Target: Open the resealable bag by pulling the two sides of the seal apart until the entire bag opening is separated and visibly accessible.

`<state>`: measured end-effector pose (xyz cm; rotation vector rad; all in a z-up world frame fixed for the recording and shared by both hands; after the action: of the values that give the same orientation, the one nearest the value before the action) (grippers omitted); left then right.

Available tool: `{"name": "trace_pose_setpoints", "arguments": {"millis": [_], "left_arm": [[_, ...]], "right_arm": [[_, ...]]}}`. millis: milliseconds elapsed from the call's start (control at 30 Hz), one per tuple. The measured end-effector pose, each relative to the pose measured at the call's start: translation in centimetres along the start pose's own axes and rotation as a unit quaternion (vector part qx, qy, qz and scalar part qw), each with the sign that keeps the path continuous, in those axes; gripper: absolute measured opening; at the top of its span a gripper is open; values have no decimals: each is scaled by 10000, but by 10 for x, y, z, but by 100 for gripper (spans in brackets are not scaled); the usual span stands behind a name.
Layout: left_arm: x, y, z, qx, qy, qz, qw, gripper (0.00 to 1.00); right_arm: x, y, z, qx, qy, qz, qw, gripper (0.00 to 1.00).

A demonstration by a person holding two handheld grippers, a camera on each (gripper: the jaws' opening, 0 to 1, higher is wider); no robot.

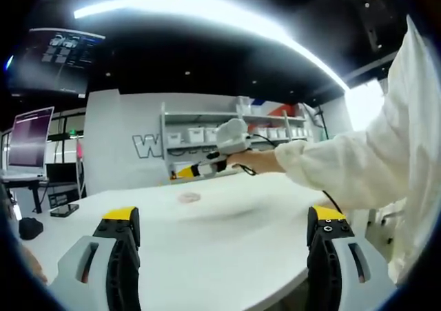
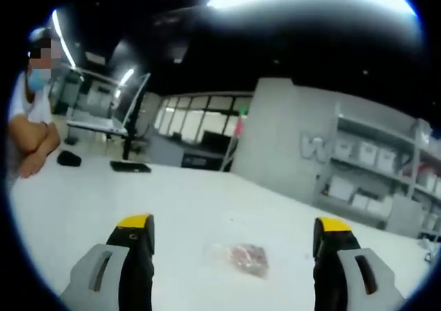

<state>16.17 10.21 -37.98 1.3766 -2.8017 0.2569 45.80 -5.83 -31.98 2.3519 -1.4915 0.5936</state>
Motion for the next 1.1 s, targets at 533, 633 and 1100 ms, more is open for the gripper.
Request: {"name": "trace_pose_setpoints", "arguments": {"millis": [533,633,1100], "left_arm": [[4,-1,1,-17,-2,72,10000,99],[4,-1,1,-11,0,70,10000,99],[4,1,3,-35,-5,66,10000,99]], "right_arm": [[-9,27,-9,207,-63,-132,9997,97],[-12,31,-9,215,-59,-169,9996,97],[-14,55,-3,277,-193,-195,9992,97]]}}
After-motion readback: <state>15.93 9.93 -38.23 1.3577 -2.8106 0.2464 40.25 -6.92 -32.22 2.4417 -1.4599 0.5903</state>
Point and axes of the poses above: the point that each gripper's makers call its tool centre point, and the gripper's own axes: y roughly backward along the fingers, x roughly to its right, z roughly out of its underside, the point moved 4 cm from there along y, roughly backward along the fingers, and after that the axes turned 12 degrees about y, right-handed, at the moved point
